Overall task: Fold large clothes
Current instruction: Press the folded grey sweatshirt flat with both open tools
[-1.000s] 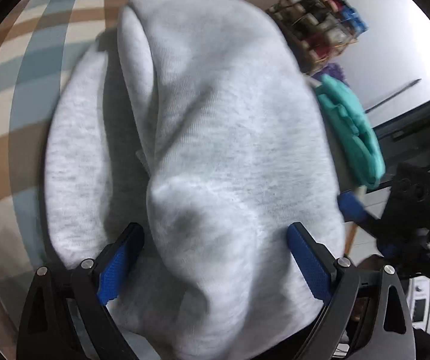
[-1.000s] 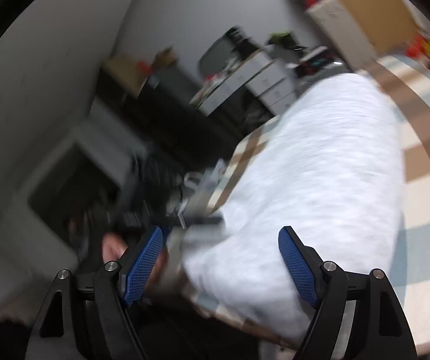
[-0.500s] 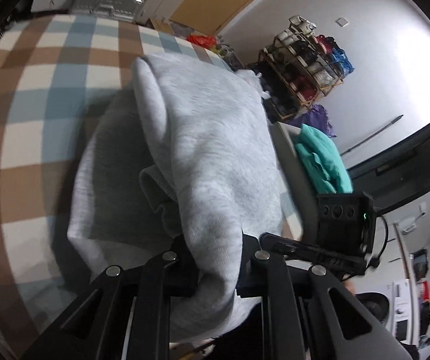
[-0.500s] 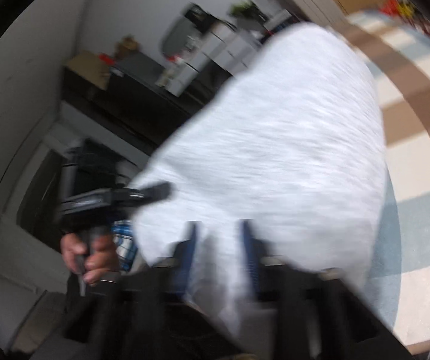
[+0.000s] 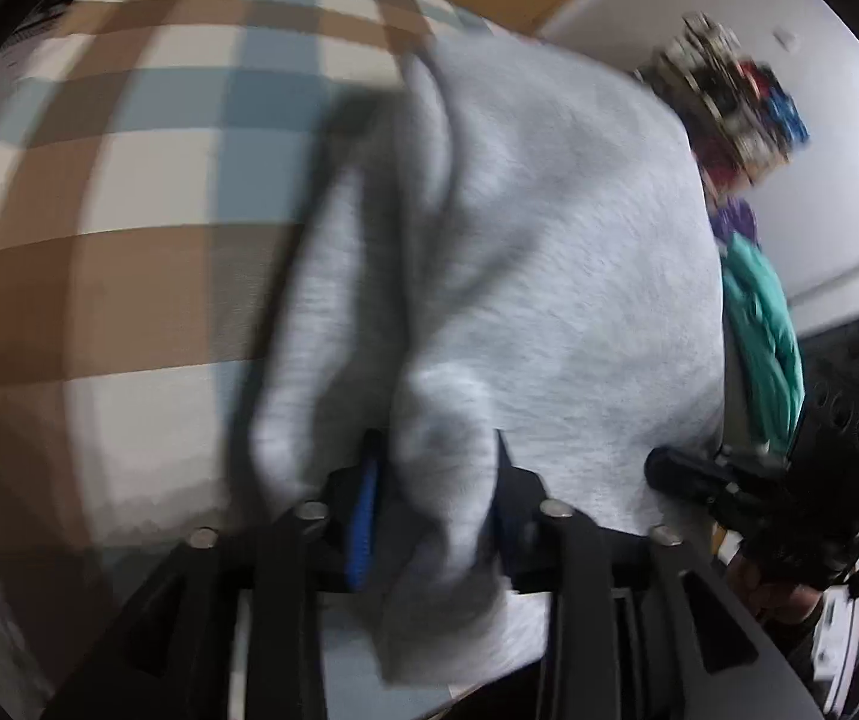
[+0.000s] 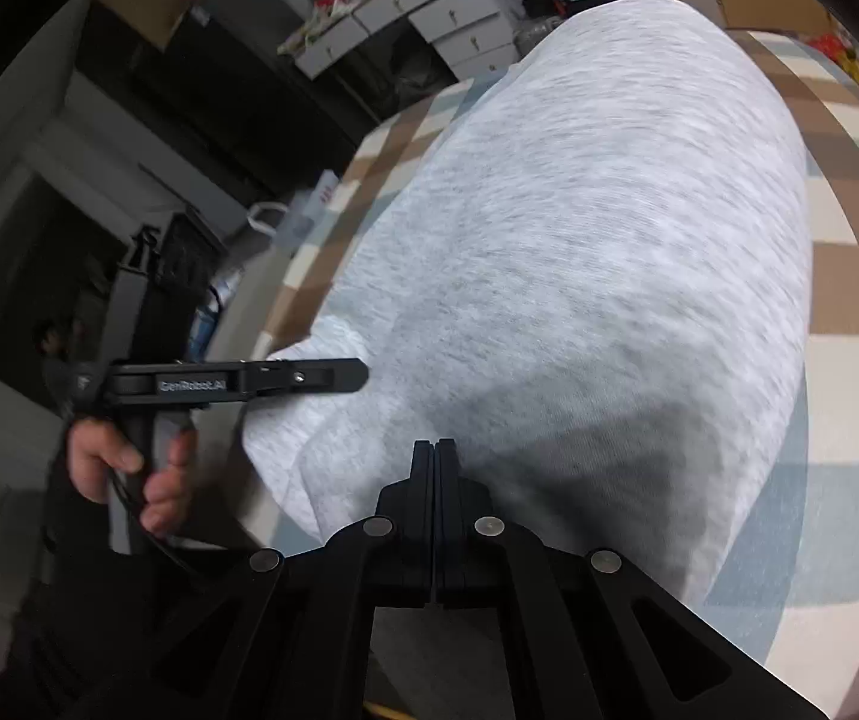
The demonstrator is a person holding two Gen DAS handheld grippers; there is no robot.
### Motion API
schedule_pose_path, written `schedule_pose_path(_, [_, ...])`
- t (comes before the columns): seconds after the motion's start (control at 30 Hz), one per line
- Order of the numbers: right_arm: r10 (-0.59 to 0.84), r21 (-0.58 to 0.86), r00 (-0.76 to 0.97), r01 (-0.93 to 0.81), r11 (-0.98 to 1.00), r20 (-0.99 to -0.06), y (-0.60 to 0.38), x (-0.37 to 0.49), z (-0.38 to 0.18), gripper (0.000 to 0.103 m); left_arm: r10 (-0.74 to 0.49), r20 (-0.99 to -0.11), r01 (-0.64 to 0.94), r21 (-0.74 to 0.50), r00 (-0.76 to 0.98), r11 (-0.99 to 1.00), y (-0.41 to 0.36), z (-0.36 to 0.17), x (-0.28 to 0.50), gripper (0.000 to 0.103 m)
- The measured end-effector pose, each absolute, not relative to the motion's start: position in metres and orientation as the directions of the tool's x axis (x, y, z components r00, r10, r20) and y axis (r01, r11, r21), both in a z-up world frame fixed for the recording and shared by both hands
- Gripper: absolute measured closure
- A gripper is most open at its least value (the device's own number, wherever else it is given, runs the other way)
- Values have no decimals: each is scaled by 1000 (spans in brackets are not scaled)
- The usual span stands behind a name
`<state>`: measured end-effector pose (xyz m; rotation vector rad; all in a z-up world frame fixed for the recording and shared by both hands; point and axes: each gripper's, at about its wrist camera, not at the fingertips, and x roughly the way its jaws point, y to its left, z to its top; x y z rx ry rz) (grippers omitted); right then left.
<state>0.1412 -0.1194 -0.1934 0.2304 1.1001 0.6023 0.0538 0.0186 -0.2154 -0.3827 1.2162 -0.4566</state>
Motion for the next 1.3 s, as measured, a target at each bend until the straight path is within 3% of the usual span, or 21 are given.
schedule_pose_path(0.17, [535,437,323,-329,837,-781,-111,138,-195,103,-510,-732,115,-519,452,847,44,-171,19,64])
schedule_pose_path(0.23, [546,457,319,-315,832,-775,-113,141,-196,103,-625,-659,219,-594,418,774,31,-161,10,58])
schedule_pose_path(0.3, [552,468,317,-304,830,-771,-121,140,-194,103,-688,-620,311,-615,377,725,8,-158,6,43])
schedule_pose_path(0.43, [567,493,283,-293,819,-774,-128,142,-195,103,-576,-776,303,-502,256,810,-38,-208,25,42])
schedule_pose_path(0.5, [577,503,247,-305,809,-778,-131,144,-191,103,-593,-774,271,-535,222,800,-38,-231,34,44])
schedule_pose_path(0.57, [499,384,286,-374,844,-818,-128,150,-164,99,-597,-770,299,-529,225,795,-38,-230,33,44])
schedule_pose_path(0.67, [431,236,423,-439,867,-797,-119,168,-113,81,-613,-755,320,-536,233,781,-40,-230,33,45])
schedule_pose_path(0.77, [320,69,446,-494,867,-836,-86,208,-95,79,-619,-750,314,-545,233,778,-35,-225,36,45])
schedule_pose_path(0.9, [187,-39,341,-560,828,-921,-32,270,-127,78,-629,-746,295,-564,217,771,-33,-223,36,45])
schedule_pose_path(1.03, [-22,-142,207,-585,798,-978,-10,306,-207,78,-648,-733,294,-585,207,756,-12,-225,35,45])
schedule_pose_path(1.1, [-31,-107,146,-547,830,-989,-16,318,-230,78,-663,-718,272,-608,213,746,-5,-224,37,45])
schedule_pose_path(1.3, [57,-25,136,-535,844,-989,-33,323,-216,80,-688,-700,267,-638,190,722,8,-226,38,45])
